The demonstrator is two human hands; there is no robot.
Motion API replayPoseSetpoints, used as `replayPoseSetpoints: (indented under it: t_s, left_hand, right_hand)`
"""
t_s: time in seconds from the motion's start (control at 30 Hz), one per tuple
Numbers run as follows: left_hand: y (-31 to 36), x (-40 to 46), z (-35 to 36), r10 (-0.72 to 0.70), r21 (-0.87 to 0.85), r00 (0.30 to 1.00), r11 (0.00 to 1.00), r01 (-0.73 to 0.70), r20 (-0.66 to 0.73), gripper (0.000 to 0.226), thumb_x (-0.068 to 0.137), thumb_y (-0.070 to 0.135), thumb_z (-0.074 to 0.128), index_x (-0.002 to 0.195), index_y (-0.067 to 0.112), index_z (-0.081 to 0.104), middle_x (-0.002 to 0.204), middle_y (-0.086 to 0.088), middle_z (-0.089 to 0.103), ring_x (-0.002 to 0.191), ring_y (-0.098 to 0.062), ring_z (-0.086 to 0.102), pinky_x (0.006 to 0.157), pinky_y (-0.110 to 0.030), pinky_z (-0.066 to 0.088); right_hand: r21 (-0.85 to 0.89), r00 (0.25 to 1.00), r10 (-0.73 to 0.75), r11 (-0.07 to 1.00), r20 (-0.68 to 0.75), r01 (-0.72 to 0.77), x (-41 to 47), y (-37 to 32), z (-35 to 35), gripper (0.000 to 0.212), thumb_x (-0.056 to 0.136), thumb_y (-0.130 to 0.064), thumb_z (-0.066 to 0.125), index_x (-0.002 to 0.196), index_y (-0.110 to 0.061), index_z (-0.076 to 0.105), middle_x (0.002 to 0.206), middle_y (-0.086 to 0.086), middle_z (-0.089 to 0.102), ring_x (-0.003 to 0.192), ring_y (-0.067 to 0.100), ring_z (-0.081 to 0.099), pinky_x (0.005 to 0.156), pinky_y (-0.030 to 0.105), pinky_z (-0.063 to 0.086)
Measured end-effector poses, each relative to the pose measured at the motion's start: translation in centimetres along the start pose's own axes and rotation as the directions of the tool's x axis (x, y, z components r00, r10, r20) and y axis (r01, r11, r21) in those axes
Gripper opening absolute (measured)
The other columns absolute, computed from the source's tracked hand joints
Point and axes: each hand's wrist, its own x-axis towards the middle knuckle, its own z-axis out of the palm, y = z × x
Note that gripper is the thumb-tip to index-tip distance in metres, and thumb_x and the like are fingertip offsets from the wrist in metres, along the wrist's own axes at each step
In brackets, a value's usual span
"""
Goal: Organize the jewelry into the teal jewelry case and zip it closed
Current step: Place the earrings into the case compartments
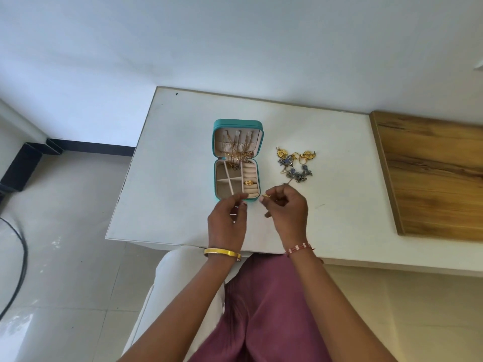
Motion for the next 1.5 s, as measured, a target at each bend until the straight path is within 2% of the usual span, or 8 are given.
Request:
replayPoseSetpoints:
  t_s: [0.1,0.3,0.47,0.6,0.73,0.9,1.07,1.5]
  left_hand:
    - [0.8,-0.3,0.3,-0.041,-0.062,0.998,0.997,0.044,0.048,0.019,0.085,0.002,0.056,0.099,0.008,0.068,0.088,-0.007,0.066,0.068,-0.024,0.064,0.066,-0.03,0.056]
    - [1.2,0.5,-0.5,-0.089,-0.093,0.995,0.991,0.093,0.047,0.015,0.081,0.001,0.062,0.092,0.006,0.07,0.078,-0.006,0.066,0.051,0.0,0.061,0.055,-0.009,0.049]
    - [1.5,1.3,-0.8,-0.135,-0.112,0.989,0.984,0.14,0.052,0.013,0.081,0.001,0.062,0.089,0.007,0.07,0.072,-0.002,0.065,0.05,0.0,0.062,0.062,-0.019,0.055]
    - [0.9,1.6,-0.3,-0.158,-0.098,0.987,0.982,0.16,0.026,0.012,0.084,0.004,0.06,0.091,0.005,0.069,0.073,-0.006,0.066,0.064,-0.02,0.064,0.069,-0.026,0.053]
    - [-1.3,1.0,-0.6,0.03,0.075,0.998,0.997,-0.026,-0.059,0.019,0.085,0.003,0.055,0.099,0.007,0.068,0.094,-0.012,0.066,0.079,-0.019,0.06,0.069,-0.011,0.049]
    - [-3.4,1.0,-0.7,0.358,0.343,0.933,0.883,-0.321,-0.048,0.03,0.081,0.005,0.046,0.104,0.003,0.065,0.105,-0.016,0.064,0.105,-0.019,0.046,0.093,-0.02,0.036]
    - [-3.8,0.7,-0.1,0.344,0.434,0.935,0.832,-0.346,0.087,0.036,0.072,-0.006,0.054,0.107,-0.001,0.064,0.11,-0.02,0.064,0.104,-0.04,0.059,0.093,-0.036,0.038]
    - [-3.6,0.6,-0.2,0.297,0.424,0.95,0.851,-0.311,0.1,0.037,0.07,-0.012,0.058,0.104,-0.002,0.065,0.104,-0.02,0.066,0.104,-0.038,0.06,0.093,-0.04,0.037]
  right_hand:
    - [0.113,0.998,0.021,0.993,0.06,-0.028,-1.4,-0.7,0.2,0.015,0.075,0.003,0.069,0.075,-0.011,0.062,0.068,0.006,0.063,0.055,0.007,0.06,0.051,0.022,0.054]
    - [0.167,0.986,0.046,0.983,0.163,-0.074,-1.8,-1.9,-0.5,0.011,0.076,0.005,0.067,0.083,-0.004,0.065,0.077,0.011,0.067,0.062,0.013,0.067,0.063,0.022,0.057]
    - [0.08,0.974,0.002,0.997,0.225,-0.02,-1.2,-2.0,-0.9,0.017,0.076,0.007,0.067,0.09,-0.002,0.068,0.081,0.01,0.069,0.062,0.005,0.066,0.065,0.014,0.054]
    - [-0.117,0.98,-0.08,0.988,0.183,0.102,0.1,-1.7,-0.5,0.014,0.077,0.0,0.068,0.09,-0.003,0.072,0.078,0.005,0.068,0.059,-0.002,0.061,0.062,0.004,0.046]
    - [-0.291,0.966,-0.204,0.925,0.161,0.244,2.0,-1.2,0.2,0.014,0.078,-0.001,0.068,0.091,-0.004,0.072,0.088,0.01,0.07,0.071,0.009,0.059,0.067,0.005,0.047]
    - [-0.48,0.913,-0.314,0.778,0.263,0.405,3.4,-0.7,1.0,0.016,0.079,0.0,0.066,0.094,-0.002,0.07,0.092,0.015,0.069,0.084,0.025,0.062,0.076,0.032,0.051]
    - [-0.587,0.86,-0.38,0.629,0.341,0.51,3.3,-0.4,1.8,0.013,0.081,0.0,0.063,0.092,-0.001,0.069,0.091,0.016,0.066,0.091,0.03,0.057,0.072,0.034,0.048]
    - [-0.676,0.842,-0.415,0.513,0.344,0.529,3.3,0.4,2.1,0.014,0.066,0.003,0.076,0.077,-0.006,0.074,0.067,0.011,0.055,0.067,0.03,0.056,0.051,0.024,0.038]
